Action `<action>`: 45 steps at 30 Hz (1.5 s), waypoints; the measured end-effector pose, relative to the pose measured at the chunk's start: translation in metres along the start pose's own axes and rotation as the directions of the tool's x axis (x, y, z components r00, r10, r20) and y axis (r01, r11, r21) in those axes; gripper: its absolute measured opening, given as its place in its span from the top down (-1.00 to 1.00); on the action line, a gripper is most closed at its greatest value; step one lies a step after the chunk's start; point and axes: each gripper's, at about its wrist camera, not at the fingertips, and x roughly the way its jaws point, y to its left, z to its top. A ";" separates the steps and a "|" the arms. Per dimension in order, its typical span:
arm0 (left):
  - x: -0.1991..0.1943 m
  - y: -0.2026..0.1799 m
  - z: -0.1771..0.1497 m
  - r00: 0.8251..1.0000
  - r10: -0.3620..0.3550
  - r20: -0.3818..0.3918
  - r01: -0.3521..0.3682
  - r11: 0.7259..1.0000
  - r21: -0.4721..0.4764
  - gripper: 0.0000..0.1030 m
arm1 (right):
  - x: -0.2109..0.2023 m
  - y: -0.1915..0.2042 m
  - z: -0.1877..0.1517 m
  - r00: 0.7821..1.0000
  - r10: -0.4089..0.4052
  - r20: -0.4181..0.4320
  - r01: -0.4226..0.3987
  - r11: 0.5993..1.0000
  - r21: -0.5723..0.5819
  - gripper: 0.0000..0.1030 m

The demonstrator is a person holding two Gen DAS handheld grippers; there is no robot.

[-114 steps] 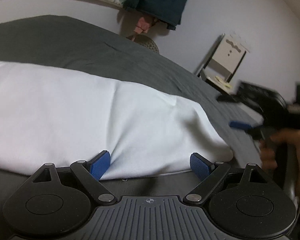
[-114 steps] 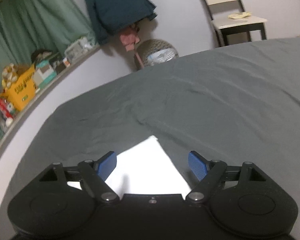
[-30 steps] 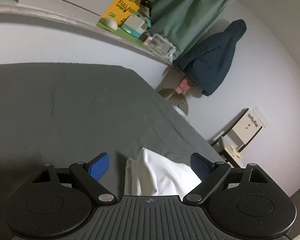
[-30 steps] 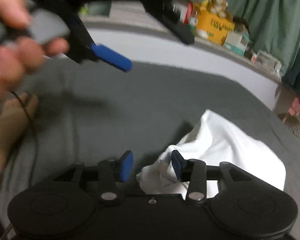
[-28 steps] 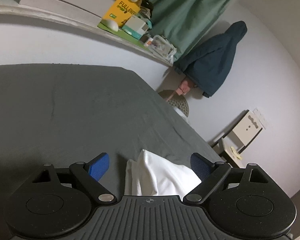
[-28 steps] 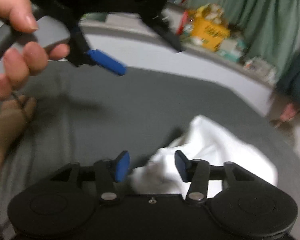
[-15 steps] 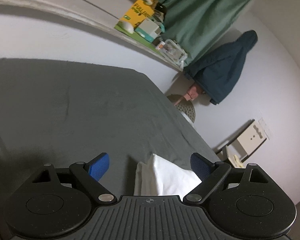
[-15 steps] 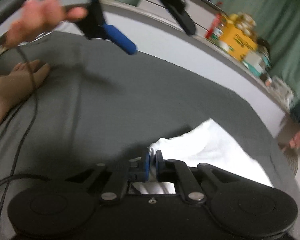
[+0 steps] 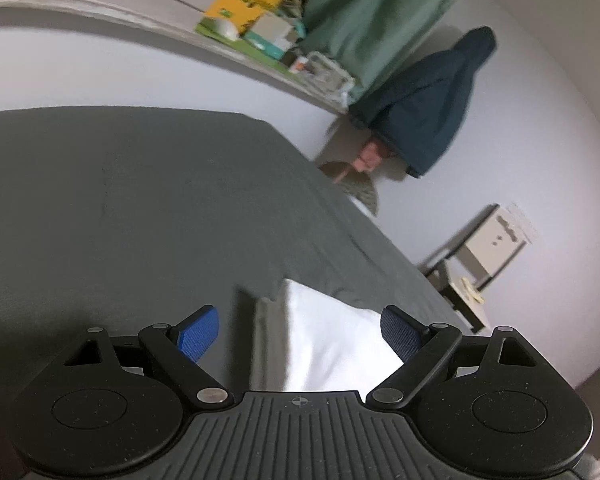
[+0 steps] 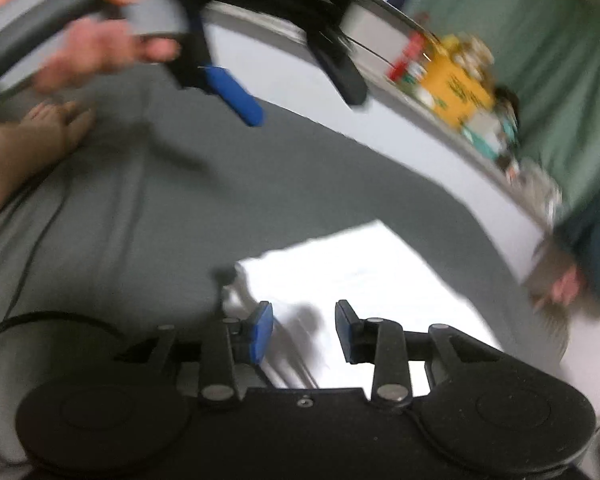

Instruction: Fold clothes

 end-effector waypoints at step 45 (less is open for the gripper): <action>0.048 0.004 -0.017 0.935 -0.048 -0.351 0.038 0.999 -0.035 -0.73 | 0.024 -0.229 -0.138 0.993 0.062 0.102 -0.117 0.320 0.940 -0.49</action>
